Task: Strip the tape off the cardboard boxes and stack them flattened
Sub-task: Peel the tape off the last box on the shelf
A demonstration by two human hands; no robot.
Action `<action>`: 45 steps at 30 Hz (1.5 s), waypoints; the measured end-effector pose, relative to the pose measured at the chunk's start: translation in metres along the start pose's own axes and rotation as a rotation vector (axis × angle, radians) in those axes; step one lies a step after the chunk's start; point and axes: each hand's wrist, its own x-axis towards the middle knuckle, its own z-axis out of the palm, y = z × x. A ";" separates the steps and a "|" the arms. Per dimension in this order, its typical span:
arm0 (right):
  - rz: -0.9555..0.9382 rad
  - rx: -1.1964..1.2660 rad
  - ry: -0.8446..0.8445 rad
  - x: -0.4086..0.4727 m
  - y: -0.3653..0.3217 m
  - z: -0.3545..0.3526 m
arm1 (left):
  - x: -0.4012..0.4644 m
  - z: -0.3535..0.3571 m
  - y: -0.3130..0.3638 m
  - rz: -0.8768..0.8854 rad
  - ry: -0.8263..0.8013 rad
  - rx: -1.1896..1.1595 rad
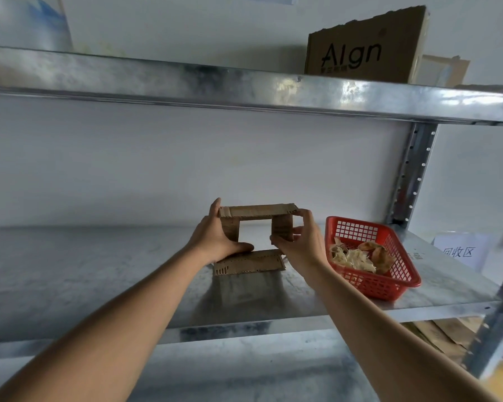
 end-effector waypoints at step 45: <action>-0.094 0.470 0.097 0.004 -0.025 -0.016 | 0.006 -0.015 -0.026 0.014 0.321 -0.323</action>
